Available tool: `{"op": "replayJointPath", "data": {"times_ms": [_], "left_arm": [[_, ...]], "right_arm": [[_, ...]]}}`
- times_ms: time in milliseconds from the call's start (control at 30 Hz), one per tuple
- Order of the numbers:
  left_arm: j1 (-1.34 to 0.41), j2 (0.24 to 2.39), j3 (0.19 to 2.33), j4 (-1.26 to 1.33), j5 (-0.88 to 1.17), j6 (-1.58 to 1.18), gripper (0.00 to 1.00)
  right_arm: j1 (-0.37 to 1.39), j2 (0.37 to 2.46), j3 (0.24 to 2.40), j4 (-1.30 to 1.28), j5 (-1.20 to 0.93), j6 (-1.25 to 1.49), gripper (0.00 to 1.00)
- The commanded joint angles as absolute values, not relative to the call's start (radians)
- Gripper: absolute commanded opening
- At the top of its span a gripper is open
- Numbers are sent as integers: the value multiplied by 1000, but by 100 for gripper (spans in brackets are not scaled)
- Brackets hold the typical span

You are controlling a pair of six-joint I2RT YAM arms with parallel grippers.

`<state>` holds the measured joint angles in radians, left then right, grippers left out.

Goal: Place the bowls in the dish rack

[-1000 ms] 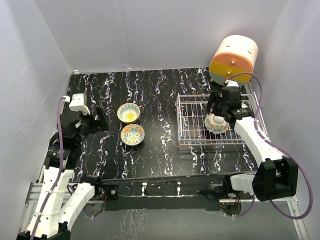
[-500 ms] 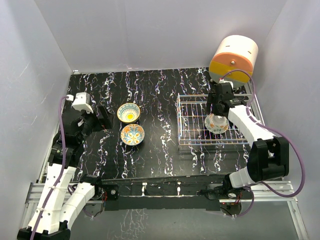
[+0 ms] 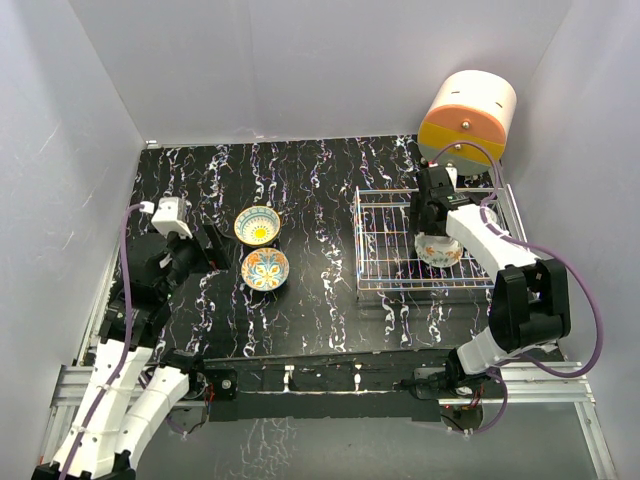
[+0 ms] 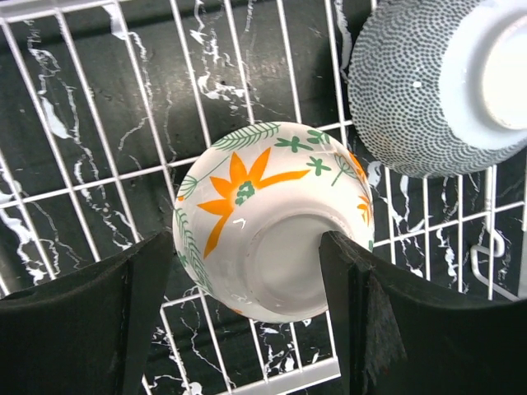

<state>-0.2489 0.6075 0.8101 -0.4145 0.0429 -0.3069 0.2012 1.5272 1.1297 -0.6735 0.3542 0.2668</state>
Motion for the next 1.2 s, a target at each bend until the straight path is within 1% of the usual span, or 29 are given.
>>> {"op": "replayJointPath", "data": {"times_ms": [0, 267, 367, 400, 533, 867, 1033, 1167], "left_arm": [[-274, 591, 785, -388, 52, -321, 97], [-304, 550, 743, -390, 29, -324, 97], [-319, 545, 729, -387, 20, -319, 97], [-324, 542, 727, -387, 20, -318, 97], [-336, 528, 722, -388, 14, -316, 97], [-369, 541, 742, -393, 0, -308, 97], [-373, 561, 770, -421, 0, -305, 97], [-373, 581, 787, -438, 6, -308, 97]], "right_arm": [[204, 1533, 1150, -719, 451, 306, 74], [203, 1493, 1083, -775, 559, 352, 75], [198, 1473, 1057, -769, 592, 361, 77], [193, 1469, 1047, -767, 607, 363, 79], [156, 1465, 1027, -761, 639, 371, 81], [63, 1427, 1037, -663, 625, 384, 81], [6, 1414, 1003, -612, 595, 374, 81], [3, 1356, 975, -565, 566, 370, 81]]}}
